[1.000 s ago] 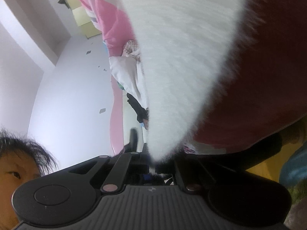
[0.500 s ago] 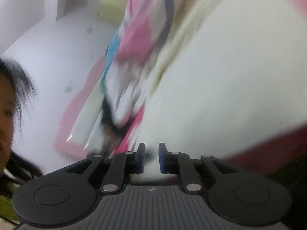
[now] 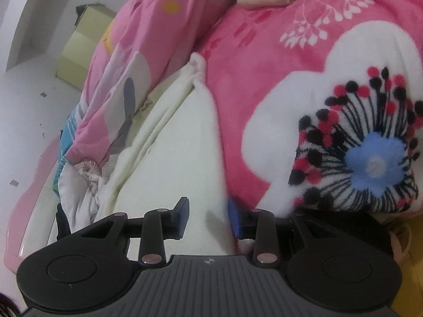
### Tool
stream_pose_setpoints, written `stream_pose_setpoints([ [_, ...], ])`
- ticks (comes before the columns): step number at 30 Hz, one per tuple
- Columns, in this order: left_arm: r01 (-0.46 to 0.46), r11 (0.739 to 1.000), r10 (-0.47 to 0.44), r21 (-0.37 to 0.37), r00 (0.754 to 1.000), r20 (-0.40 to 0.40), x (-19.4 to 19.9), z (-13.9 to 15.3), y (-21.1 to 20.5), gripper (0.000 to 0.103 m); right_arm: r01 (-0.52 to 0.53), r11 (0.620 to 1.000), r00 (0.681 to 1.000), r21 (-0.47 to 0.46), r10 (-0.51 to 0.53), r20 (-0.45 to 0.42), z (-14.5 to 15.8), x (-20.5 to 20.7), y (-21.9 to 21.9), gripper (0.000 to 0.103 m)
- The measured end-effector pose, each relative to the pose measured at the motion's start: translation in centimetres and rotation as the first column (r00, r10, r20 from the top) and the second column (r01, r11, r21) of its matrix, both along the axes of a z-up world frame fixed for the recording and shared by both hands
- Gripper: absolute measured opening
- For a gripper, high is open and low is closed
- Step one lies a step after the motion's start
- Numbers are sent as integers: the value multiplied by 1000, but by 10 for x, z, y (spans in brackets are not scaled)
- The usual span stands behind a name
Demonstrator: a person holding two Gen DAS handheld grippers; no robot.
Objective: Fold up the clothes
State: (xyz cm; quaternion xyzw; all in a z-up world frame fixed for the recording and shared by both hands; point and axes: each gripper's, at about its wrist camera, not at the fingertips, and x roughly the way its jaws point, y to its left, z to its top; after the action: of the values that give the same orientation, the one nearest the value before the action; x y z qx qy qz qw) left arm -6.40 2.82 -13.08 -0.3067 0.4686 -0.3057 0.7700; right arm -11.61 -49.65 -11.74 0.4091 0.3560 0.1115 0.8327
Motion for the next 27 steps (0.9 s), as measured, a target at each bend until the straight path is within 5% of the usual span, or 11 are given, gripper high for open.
stream_pose_setpoints([
  [7,27,999,-27,-19,999,-20,7,-2,-1,24,-87,996,996,-11,87,-32,9,-4,3,34],
  [20,68,997,-70,-39,997,-34,11,-7,-9,28,-129,989,990,77,133,-46,-14,-3,15,16],
  [27,51,999,-52,12,998,47,-5,13,-12,5,-134,991,990,30,133,38,3,-11,28,8],
])
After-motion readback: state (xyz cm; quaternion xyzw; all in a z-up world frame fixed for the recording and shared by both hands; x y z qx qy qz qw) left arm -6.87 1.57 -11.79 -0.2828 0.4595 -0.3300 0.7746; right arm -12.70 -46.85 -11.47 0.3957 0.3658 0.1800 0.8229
